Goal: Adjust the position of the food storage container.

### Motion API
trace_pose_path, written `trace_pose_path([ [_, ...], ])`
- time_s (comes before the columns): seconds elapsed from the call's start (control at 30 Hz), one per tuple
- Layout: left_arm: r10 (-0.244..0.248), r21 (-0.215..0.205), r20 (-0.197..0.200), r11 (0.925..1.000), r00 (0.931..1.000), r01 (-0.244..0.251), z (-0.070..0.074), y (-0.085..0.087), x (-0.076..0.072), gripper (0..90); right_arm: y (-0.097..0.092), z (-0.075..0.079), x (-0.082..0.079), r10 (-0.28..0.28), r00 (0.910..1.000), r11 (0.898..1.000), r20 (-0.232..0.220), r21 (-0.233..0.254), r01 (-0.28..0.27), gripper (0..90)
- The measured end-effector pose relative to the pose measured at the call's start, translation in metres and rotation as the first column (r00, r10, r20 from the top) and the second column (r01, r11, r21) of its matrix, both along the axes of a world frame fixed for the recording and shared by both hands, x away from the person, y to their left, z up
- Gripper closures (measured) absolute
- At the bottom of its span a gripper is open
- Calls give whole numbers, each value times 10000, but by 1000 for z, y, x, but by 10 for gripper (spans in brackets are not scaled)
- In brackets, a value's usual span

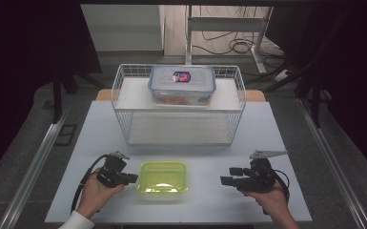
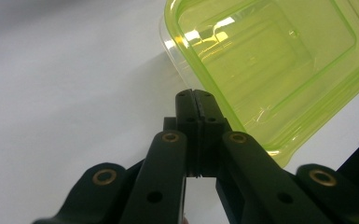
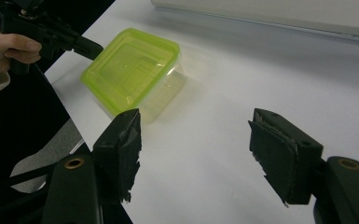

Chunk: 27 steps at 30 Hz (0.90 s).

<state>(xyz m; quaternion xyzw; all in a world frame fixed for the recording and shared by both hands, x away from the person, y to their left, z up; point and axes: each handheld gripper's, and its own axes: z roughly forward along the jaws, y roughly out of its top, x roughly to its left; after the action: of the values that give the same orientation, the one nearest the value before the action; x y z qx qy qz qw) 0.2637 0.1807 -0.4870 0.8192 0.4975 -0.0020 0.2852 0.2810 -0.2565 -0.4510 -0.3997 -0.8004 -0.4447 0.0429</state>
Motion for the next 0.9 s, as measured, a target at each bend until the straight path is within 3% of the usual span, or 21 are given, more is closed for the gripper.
trace_pose_path([
  [0.43, -215, -353, -100, 9992, 9997, 211, 0, -23, 7, 899, 0, -3, 1, -39, 10000, 10000, -71, -39, 39, 339],
  [0.6, -36, -648, 138, 9979, 9999, 45, 2, -19, 5, 893, -1, -3, 1, -78, 9999, 10000, -71, -43, 78, 335],
  [0.7, 294, -1601, 500, 9869, 9983, -211, 9, -11, -1, 809, -2, -4, 1, -169, 9999, 9999, -32, -14, 169, 332],
  [0.8, 281, -2907, 450, 9567, 9986, -138, 13, -4, -7, 680, -2, -9, 3, -278, 9991, 9990, -320, 339, 288, 327],
  [0.83, 297, -3084, 446, 9512, 9986, -146, 14, -3, -8, 563, -2, -11, 3, -330, 9983, 9985, -485, 422, 351, 327],
  [0.9, 303, -3643, 406, 9312, 9987, -135, 15, 1, -11, 517, -2, -13, 4, -332, 9980, 9982, -543, 487, 359, 327],
])
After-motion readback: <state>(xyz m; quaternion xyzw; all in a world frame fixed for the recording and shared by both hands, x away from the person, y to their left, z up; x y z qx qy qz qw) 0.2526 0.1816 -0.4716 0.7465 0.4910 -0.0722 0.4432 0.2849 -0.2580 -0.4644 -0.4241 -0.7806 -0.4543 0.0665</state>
